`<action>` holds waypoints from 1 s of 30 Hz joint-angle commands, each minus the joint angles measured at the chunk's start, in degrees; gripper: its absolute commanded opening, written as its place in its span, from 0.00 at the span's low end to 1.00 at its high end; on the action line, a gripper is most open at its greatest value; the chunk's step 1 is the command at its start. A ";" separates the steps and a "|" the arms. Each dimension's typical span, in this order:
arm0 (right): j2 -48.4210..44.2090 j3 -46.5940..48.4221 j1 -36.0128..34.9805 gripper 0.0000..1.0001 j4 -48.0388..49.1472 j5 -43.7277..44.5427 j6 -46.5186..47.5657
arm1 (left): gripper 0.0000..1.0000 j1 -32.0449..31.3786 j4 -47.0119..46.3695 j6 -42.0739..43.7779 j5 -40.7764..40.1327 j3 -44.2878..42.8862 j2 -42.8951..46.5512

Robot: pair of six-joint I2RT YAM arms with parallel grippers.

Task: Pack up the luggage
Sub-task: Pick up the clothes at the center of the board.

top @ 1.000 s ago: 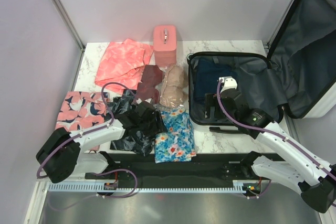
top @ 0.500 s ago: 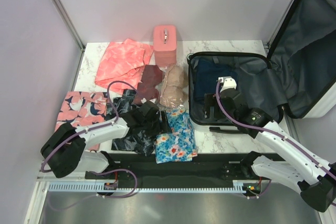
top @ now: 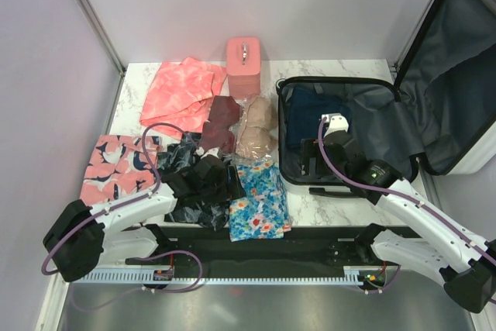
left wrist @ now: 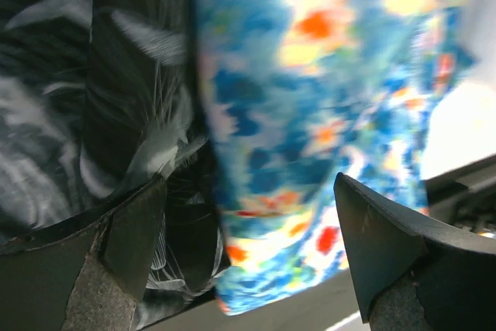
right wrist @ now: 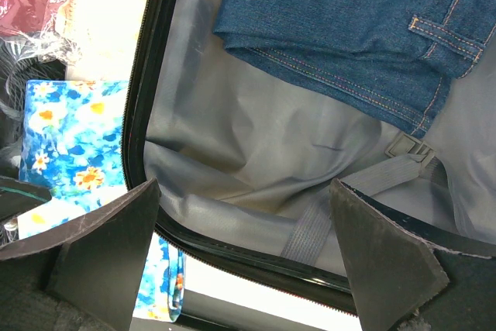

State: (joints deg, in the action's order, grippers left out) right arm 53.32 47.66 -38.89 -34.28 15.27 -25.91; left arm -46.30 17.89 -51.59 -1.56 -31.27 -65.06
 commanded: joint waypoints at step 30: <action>-0.85 0.15 -0.83 0.98 1.06 0.73 -0.28 | 1.00 12.99 6.11 9.30 -3.73 3.59 12.15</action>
State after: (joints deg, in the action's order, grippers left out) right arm 52.88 47.64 -39.22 -34.26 15.33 -25.91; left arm -33.69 23.18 -48.56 -5.41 -23.31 -52.29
